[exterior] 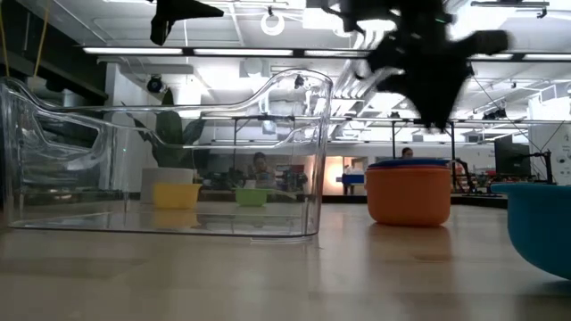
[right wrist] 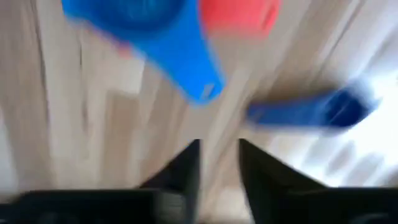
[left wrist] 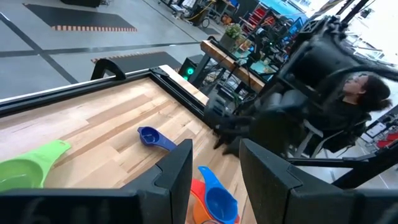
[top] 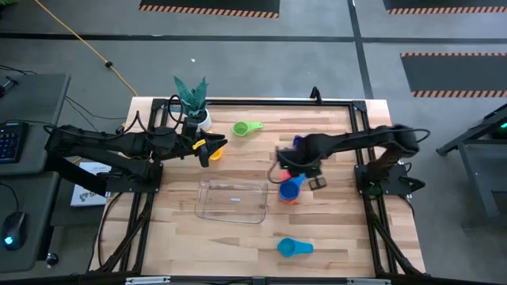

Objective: Nest measuring cups in basket
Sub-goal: Stack the blue measuring cup on top of the red measuring cup

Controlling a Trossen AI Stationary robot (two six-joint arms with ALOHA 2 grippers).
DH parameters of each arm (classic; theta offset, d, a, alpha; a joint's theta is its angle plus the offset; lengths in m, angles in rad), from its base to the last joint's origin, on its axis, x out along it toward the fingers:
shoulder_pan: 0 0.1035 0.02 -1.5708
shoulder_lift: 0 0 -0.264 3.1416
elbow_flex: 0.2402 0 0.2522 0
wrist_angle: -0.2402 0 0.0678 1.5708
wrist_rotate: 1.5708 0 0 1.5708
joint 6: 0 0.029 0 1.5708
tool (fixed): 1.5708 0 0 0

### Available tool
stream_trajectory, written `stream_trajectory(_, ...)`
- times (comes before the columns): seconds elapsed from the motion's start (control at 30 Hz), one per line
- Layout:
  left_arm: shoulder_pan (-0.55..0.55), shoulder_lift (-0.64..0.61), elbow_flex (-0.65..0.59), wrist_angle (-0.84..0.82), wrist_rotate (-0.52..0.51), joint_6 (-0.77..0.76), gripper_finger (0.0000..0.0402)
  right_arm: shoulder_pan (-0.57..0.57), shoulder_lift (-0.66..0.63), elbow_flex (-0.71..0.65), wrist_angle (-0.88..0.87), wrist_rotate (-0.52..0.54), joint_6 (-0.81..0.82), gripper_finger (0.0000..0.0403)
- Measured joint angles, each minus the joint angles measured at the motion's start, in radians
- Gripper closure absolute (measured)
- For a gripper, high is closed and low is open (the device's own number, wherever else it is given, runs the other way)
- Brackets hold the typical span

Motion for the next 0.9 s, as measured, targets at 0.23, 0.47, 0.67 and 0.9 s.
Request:
stream_trajectory(0.23,0.000,0.000,0.000,0.000,0.000,0.000,0.0279,0.035,-0.312,-0.428,0.285,-0.192,0.495,0.0390)
stream_trajectory(0.47,0.000,0.000,0.000,0.000,-0.002,0.001,0.0279,0.033,-0.353,-0.611,0.748,-0.239,0.888,0.0401)
stream_trajectory(0.67,0.000,0.000,0.000,0.000,-0.002,0.008,0.0279,-0.014,-0.237,-0.566,0.772,-0.163,0.832,0.0402)
stream_trajectory(0.9,0.000,0.000,0.000,0.000,-0.002,0.008,0.0279,-0.050,-0.085,-0.431,0.747,-0.165,0.686,0.0403)
